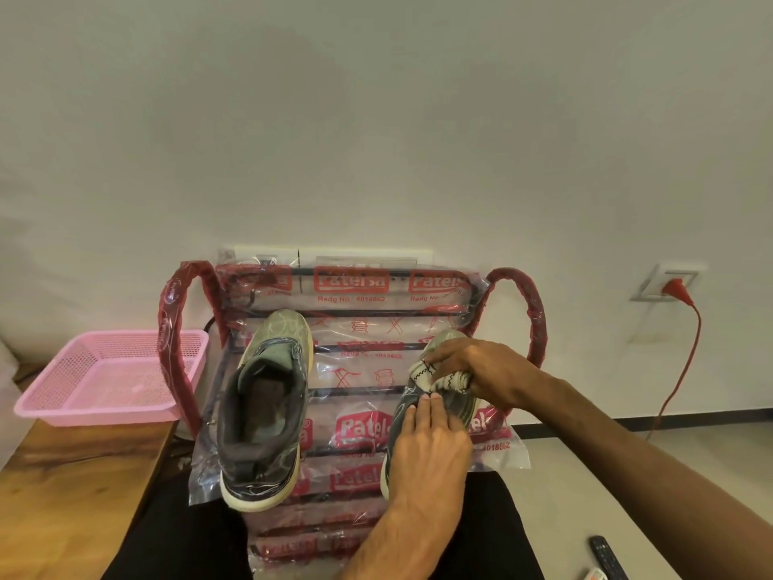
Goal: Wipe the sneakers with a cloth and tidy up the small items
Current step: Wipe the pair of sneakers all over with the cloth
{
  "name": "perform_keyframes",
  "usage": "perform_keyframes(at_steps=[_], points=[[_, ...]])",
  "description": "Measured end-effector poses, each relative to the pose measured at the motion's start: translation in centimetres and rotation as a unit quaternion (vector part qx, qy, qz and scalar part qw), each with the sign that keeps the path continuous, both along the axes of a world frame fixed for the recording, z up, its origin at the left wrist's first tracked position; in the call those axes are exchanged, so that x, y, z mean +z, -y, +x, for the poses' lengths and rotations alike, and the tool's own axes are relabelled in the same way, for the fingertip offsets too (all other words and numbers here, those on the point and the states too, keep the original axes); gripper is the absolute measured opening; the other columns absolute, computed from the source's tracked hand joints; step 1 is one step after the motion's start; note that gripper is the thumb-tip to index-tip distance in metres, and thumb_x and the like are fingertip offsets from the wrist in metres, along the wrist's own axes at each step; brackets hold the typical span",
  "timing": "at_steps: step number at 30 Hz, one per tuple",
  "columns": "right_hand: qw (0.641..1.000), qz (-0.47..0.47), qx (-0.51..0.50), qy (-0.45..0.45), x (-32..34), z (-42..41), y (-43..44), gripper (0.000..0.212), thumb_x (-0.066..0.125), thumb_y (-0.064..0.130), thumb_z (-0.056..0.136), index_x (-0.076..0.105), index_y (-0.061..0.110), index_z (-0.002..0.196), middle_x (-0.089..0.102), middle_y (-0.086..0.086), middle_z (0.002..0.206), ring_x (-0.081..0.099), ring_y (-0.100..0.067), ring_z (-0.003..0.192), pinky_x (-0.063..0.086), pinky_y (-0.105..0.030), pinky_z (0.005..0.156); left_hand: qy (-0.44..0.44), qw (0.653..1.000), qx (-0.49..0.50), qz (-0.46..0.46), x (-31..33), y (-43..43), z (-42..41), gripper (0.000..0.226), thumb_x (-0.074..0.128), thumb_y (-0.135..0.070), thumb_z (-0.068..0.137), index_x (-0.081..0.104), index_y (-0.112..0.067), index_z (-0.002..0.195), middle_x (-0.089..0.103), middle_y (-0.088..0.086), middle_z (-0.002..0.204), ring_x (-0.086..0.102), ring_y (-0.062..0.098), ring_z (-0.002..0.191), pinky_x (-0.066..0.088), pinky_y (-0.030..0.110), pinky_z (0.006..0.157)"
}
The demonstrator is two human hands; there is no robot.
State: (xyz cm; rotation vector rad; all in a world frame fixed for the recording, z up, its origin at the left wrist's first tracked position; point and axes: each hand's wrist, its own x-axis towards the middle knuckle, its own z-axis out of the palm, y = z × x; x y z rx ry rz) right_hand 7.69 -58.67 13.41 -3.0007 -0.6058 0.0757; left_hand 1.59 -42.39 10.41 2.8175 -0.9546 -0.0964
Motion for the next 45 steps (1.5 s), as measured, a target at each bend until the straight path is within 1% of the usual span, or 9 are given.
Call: perform_keyframes(at_steps=[6,11,14,20,25,31,35,38,45], points=[[0.996,-0.057,-0.005,0.068,-0.4,0.6,-0.9,0.035,0.070,0.018,0.087,0.067,0.025,0.121,0.053,0.005,0.141,0.043,-0.013,0.134,0.041,-0.031,0.105,0.015,0.999,0.012,-0.025,-0.2,-0.8,0.0,0.062,0.051,-0.013,0.099,0.018,-0.003,0.152,0.012,0.022,0.159,0.010,0.033,0.149,0.008,0.042,0.122],[0.994,0.093,-0.042,-0.039,0.3,0.9,-0.8,0.035,0.067,0.004,0.085,0.071,0.020,0.115,0.057,0.004,0.136,0.051,-0.014,0.126,0.046,-0.029,0.101,0.025,0.999,0.017,-0.036,-0.5,-0.8,0.2,0.059,0.052,-0.011,0.098,0.025,-0.002,0.149,0.024,0.023,0.156,0.020,0.033,0.146,0.014,0.041,0.122],[0.998,0.031,-0.002,-0.049,0.6,0.8,-1.3,0.036,0.066,0.004,0.085,0.070,0.023,0.115,0.054,0.006,0.139,0.046,-0.011,0.130,0.042,-0.024,0.098,0.024,0.999,0.019,-0.040,-0.7,-0.5,0.1,0.056,0.053,-0.013,0.097,0.031,-0.002,0.147,0.032,0.022,0.153,0.026,0.032,0.144,0.018,0.041,0.120],[0.987,-0.120,-0.025,0.101,-0.5,1.1,-1.2,0.036,0.068,0.021,0.089,0.064,0.024,0.124,0.046,0.002,0.147,0.036,-0.018,0.140,0.031,-0.033,0.112,0.043,0.998,0.016,-0.035,-0.6,-0.7,0.4,0.058,0.051,-0.010,0.098,0.026,-0.001,0.149,0.023,0.023,0.156,0.019,0.033,0.146,0.015,0.041,0.121],[0.998,-0.041,-0.020,0.041,-0.6,0.4,-1.2,0.036,0.069,0.017,0.087,0.067,0.029,0.120,0.046,0.008,0.146,0.037,-0.013,0.137,0.044,-0.031,0.102,0.042,0.998,0.015,-0.037,-0.6,-0.8,0.2,0.057,0.050,-0.008,0.097,0.026,0.000,0.149,0.021,0.024,0.157,0.018,0.033,0.147,0.014,0.041,0.121],[0.977,-0.118,-0.136,0.116,-1.3,0.4,0.6,0.042,0.069,0.030,0.088,0.060,0.024,0.129,0.042,-0.002,0.150,0.034,-0.022,0.141,0.028,-0.036,0.114,0.043,0.999,0.002,-0.033,-0.3,-1.1,0.4,0.060,0.049,-0.010,0.099,0.020,-0.003,0.151,0.013,0.023,0.159,0.013,0.033,0.148,0.010,0.041,0.121],[0.958,-0.033,-0.227,0.173,-1.6,-0.2,0.5,0.040,0.073,0.020,0.084,0.066,0.020,0.123,0.058,-0.003,0.135,0.049,-0.023,0.128,0.040,-0.036,0.105,0.039,0.997,0.029,-0.055,-0.2,-0.9,0.4,0.050,0.063,-0.022,0.092,0.047,-0.011,0.137,0.041,0.016,0.145,0.038,0.032,0.135,0.031,0.042,0.114],[0.946,0.015,-0.264,0.186,-2.1,-0.1,0.2,0.037,0.073,0.017,0.084,0.068,0.018,0.120,0.064,-0.003,0.125,0.056,-0.021,0.119,0.046,-0.036,0.100,0.039,0.996,0.025,-0.080,0.2,-0.8,1.3,0.057,0.086,-0.033,0.066,0.064,-0.017,0.116,0.060,0.010,0.120,0.060,0.026,0.109,0.053,0.037,0.091],[0.982,0.024,-0.134,0.127,-3.7,0.0,-0.8,0.043,0.076,0.013,0.080,0.067,0.020,0.122,0.060,-0.003,0.129,0.052,-0.021,0.122,0.045,-0.032,0.098,0.067,0.995,0.007,-0.068,0.2,-0.2,2.4,0.045,0.060,-0.024,0.095,0.048,-0.011,0.136,0.047,0.010,0.139,0.042,0.024,0.129,0.036,0.034,0.108]])
